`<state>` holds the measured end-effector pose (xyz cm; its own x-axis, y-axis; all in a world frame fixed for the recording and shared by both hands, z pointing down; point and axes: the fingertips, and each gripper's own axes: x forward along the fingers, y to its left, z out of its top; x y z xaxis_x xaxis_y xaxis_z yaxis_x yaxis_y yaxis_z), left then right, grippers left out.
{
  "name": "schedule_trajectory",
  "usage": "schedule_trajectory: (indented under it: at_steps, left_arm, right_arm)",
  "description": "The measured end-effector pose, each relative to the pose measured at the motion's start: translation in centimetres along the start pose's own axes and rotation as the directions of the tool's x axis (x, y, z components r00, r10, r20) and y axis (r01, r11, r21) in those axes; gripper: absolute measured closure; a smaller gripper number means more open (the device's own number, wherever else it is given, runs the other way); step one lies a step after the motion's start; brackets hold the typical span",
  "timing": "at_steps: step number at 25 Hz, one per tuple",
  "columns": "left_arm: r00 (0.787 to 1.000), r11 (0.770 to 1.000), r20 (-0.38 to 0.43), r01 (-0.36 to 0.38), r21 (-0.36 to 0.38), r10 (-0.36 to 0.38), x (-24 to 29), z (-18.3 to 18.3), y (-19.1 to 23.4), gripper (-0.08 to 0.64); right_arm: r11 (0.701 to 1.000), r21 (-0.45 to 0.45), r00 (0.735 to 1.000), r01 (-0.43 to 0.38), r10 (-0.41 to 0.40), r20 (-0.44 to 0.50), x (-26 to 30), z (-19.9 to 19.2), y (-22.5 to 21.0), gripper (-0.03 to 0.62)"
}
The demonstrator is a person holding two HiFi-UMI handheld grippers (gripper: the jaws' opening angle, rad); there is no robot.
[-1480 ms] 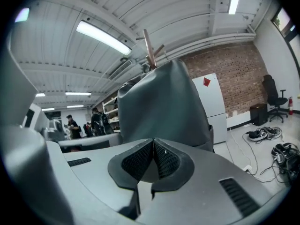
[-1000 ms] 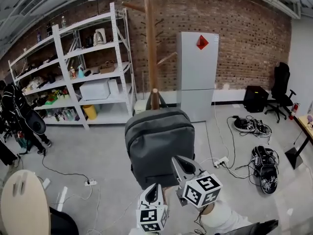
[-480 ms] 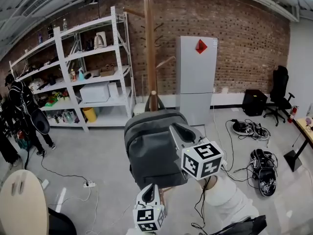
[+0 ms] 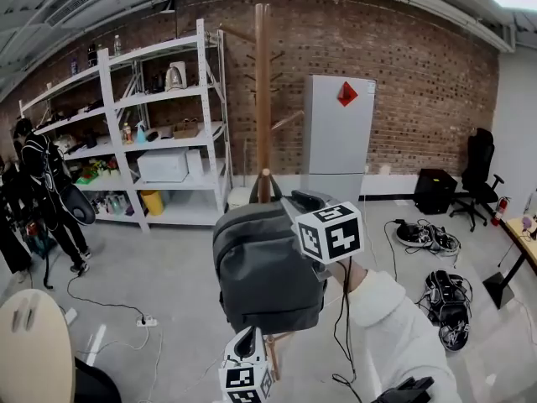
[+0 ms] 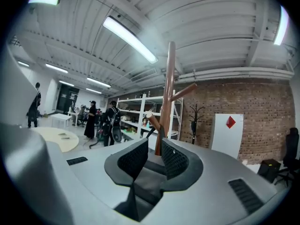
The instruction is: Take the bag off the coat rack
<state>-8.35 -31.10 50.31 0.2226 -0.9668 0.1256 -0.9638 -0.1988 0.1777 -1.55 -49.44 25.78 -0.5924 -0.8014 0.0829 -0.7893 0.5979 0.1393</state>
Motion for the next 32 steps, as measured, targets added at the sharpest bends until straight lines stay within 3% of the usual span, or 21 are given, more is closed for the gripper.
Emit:
schedule_trajectory:
  at_steps: [10,32]
  left_arm:
    - [1.0,0.999,0.009,-0.027,-0.02,0.027,0.7,0.2,1.3,0.558]
    - [1.0,1.0,-0.003,-0.02,-0.018,0.02,2.9,0.6,1.9,0.558]
  right_arm:
    - [0.999,0.0,0.985,-0.05,0.05,-0.163,4.1,-0.7,-1.5,0.513]
    - [0.988,-0.078,0.943,-0.134,0.103,-0.317,9.4,-1.6,-1.5,0.506]
